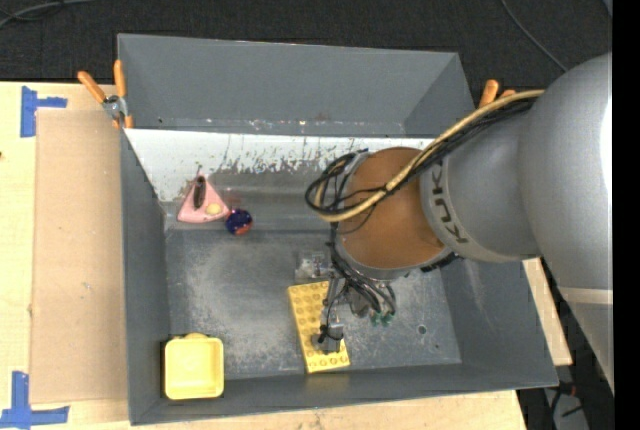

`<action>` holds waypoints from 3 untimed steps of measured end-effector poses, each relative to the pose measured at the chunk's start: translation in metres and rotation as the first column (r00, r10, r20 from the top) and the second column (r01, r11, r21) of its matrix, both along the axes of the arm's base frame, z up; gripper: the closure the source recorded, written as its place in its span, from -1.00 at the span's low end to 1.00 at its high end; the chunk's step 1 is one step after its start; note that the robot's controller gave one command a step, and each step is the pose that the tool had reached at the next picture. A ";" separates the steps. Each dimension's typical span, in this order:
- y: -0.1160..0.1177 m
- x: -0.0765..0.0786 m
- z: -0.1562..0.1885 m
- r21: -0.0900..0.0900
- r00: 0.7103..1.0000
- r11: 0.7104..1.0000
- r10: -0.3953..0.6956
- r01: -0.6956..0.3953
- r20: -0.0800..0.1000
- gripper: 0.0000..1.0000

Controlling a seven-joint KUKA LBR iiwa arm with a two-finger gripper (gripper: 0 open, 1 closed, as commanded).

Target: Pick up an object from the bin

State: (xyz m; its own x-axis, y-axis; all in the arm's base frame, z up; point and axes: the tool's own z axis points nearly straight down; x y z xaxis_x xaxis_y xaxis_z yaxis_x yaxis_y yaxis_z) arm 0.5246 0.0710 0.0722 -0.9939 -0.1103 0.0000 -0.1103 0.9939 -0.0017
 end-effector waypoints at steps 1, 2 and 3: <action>0.000 0.000 0.000 0.000 1.000 1.000 0.002 -0.002 0.000 1.00; 0.000 0.000 0.000 0.000 1.000 1.000 0.003 -0.003 0.000 1.00; 0.000 0.000 0.000 -0.001 1.000 1.000 0.005 -0.005 0.000 1.00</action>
Offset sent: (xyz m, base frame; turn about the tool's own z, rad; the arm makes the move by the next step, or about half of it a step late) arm 0.0000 0.0000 0.0000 0.0000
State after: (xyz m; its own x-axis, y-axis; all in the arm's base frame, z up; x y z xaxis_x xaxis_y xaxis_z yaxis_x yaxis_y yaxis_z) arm 0.5246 0.0713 0.0722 -0.9934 -0.1150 -0.0002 -0.1150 0.9934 -0.0024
